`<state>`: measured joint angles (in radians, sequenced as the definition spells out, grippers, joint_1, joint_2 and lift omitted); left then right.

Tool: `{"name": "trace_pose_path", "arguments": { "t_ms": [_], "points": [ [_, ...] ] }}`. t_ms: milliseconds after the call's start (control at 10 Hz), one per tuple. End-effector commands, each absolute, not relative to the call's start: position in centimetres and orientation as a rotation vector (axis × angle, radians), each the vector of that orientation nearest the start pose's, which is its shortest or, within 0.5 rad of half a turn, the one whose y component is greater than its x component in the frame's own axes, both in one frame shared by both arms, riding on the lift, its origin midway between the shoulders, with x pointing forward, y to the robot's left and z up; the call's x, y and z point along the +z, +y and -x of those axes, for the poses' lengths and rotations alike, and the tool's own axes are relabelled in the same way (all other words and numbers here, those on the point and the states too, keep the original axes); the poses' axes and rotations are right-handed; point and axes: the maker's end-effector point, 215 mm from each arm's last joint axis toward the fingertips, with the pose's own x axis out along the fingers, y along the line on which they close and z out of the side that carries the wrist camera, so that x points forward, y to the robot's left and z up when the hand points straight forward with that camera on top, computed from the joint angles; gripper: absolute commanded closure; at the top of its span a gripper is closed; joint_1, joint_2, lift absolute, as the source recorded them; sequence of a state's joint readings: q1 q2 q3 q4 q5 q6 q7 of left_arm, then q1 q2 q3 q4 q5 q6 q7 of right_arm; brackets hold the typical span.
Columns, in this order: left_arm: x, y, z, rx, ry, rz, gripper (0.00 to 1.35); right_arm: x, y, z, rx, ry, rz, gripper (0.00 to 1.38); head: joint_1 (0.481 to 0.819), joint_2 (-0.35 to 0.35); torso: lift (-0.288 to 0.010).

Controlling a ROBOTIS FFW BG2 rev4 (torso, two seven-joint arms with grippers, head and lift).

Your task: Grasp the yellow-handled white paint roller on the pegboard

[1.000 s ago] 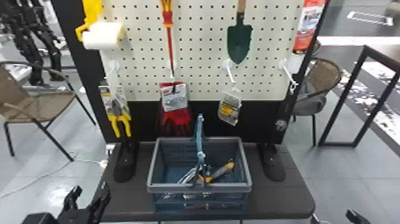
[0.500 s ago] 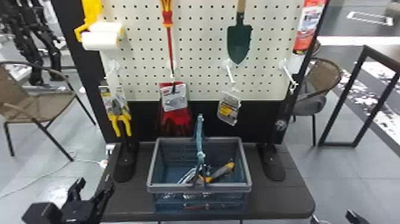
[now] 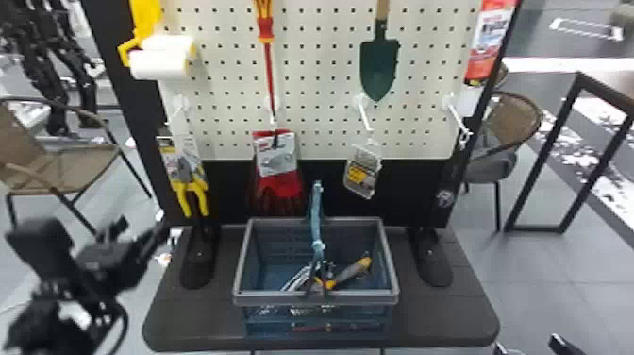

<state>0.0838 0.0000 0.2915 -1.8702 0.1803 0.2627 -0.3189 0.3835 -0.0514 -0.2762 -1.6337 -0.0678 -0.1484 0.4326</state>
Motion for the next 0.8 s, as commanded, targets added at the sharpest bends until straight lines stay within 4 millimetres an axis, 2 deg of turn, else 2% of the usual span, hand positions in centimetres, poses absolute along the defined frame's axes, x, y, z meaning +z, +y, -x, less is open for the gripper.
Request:
{"name": "trace_pose_path", "arguments": {
  "t_ms": [0,200,300,500,600,700],
  "points": [
    [-23.4,32.7,-58.2,-0.097,-0.044,0.176,0.48,-45.2,-31.4,-43.8,0.169,0.166,0.030,0.25,0.549,0.000,-0.100],
    [-15.5,34.0,-60.4,-0.152,-0.145,0.155,0.48,-45.3,-31.4,-43.9,0.168,0.170,0.029,0.25,0.549,0.000,-0.100],
    [-12.3,35.2,-61.2,-0.163,-0.164,0.088,0.47,-45.1,-31.4,-44.2,0.170,0.165,0.028,0.25,0.549,0.000,-0.100],
    [-7.6,35.5,-62.7,-0.275,-0.180,0.076,0.48,-44.8,-31.4,-44.5,0.175,0.158,0.028,0.25,0.549,0.000,-0.100],
    [-4.8,36.4,-63.4,-0.301,-0.185,0.031,0.47,-44.7,-31.5,-44.6,0.176,0.158,0.031,0.25,0.549,0.000,-0.100],
    [-3.5,35.6,-64.5,-0.391,-0.185,0.056,0.48,-44.5,-31.6,-44.7,0.175,0.153,0.030,0.25,0.549,0.000,-0.100]
  ]
}}
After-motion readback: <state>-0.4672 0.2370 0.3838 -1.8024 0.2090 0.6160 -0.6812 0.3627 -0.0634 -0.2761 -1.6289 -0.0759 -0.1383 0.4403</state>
